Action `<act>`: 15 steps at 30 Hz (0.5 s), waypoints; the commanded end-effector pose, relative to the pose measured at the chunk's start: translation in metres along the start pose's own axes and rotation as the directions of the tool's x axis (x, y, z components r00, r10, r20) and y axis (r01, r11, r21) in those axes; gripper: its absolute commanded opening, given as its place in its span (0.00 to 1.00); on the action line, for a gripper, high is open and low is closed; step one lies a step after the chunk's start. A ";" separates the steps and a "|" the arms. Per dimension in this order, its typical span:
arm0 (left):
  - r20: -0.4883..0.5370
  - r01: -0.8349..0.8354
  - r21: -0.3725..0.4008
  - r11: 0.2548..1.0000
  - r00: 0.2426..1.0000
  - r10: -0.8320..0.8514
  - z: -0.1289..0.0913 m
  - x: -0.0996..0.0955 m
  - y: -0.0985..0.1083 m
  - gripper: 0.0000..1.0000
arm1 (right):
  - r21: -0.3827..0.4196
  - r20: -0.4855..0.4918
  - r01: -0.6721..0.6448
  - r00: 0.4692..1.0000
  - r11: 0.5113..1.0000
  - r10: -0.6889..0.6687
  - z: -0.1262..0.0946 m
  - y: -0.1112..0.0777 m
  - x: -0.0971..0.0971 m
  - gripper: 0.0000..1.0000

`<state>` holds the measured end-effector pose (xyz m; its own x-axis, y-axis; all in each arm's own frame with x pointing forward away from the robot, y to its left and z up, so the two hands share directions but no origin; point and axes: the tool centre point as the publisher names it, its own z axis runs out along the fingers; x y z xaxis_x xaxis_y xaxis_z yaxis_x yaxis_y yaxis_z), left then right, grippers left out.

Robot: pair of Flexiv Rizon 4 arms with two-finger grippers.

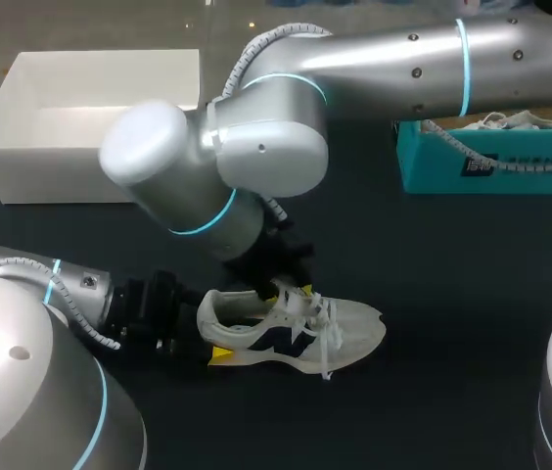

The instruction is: Take the shoe out of the shoebox, open the shoe tongue, remove and reinsert the insole, then place the shoe into the shoebox

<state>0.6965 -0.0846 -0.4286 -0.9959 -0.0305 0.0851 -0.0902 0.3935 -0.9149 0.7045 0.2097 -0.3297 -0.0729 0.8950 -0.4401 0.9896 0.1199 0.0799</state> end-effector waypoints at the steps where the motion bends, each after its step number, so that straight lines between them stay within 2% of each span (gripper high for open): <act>1: 0.003 0.001 -0.004 1.000 1.000 -0.001 0.001 0.000 0.002 0.00 | 0.006 0.008 -0.464 0.886 0.886 0.464 0.001 -0.002 0.000 0.00; 8: 0.003 0.001 -0.004 1.000 1.000 -0.001 0.001 0.000 0.002 0.00 | 0.018 0.009 -0.465 0.885 0.885 0.465 0.006 -0.003 -0.013 0.00; 11: 0.003 0.001 -0.004 1.000 1.000 -0.001 0.001 0.000 0.002 0.00 | 0.025 0.012 -0.479 0.878 0.878 0.479 0.007 -0.006 -0.029 0.00; 15: 0.003 0.001 -0.004 1.000 1.000 -0.001 0.001 0.000 0.002 0.00 | 0.078 0.027 -0.436 0.900 0.896 0.436 0.015 -0.008 -0.053 0.00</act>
<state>0.6966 -0.0847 -0.4286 -0.9959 -0.0305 0.0851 -0.0902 0.3934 -0.9149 0.7016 0.1780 -0.3235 -0.0284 0.8811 -0.4720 0.9983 0.0495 0.0322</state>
